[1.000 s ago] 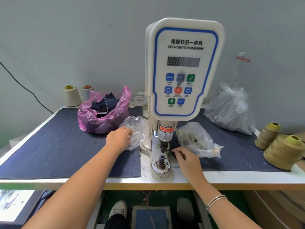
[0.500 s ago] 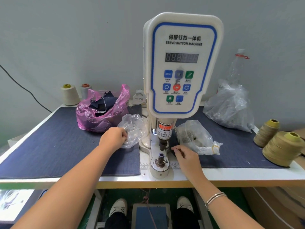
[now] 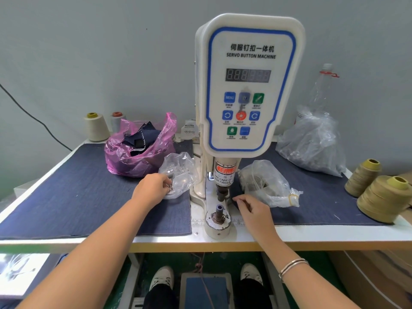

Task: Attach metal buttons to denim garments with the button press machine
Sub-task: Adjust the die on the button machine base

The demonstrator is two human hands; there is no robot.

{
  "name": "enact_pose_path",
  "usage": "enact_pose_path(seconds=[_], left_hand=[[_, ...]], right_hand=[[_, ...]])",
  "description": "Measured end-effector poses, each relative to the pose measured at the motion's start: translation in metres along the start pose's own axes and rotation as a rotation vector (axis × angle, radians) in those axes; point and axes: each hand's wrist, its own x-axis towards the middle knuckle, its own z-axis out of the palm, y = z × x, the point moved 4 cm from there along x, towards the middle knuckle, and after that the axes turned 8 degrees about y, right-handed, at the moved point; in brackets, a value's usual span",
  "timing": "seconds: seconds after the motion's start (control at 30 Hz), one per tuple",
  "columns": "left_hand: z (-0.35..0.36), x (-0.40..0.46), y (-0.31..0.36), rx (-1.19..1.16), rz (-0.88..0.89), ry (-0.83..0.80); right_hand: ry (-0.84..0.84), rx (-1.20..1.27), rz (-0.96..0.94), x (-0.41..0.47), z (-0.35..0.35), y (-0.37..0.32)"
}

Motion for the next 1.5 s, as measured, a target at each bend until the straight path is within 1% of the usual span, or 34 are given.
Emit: enact_pose_path(seconds=[0.27, 0.47, 0.7, 0.9, 1.0, 1.17, 1.23, 1.37, 1.5], left_hand=[[-0.001, -0.002, -0.003, -0.086, -0.037, 0.028], [0.001, 0.001, 0.0, 0.007, 0.007, -0.003], [-0.002, -0.001, 0.002, 0.054, 0.007, 0.036], [-0.005, -0.003, 0.001, 0.034, 0.008, 0.081], [-0.006, -0.002, 0.0, 0.045, 0.021, 0.068], [-0.008, -0.001, 0.003, 0.168, 0.055, -0.015], [-0.009, -0.001, 0.004, 0.172, 0.062, -0.02], [-0.011, -0.002, 0.001, 0.056, 0.027, 0.027], [-0.014, -0.005, -0.004, -0.211, -0.095, 0.01]], right_hand=[[-0.003, -0.005, -0.006, 0.0, 0.001, 0.001], [-0.005, -0.006, -0.01, -0.001, 0.001, 0.001], [-0.003, -0.008, -0.015, -0.001, 0.001, 0.001], [-0.005, -0.009, -0.007, -0.001, 0.002, 0.003], [-0.004, -0.015, -0.008, 0.0, 0.003, 0.003], [0.003, -0.018, -0.016, 0.0, 0.003, 0.004], [0.0, -0.018, -0.015, 0.0, 0.003, 0.004], [0.006, -0.018, -0.026, 0.0, 0.003, 0.004], [0.004, -0.01, -0.023, 0.0, 0.004, 0.004]])
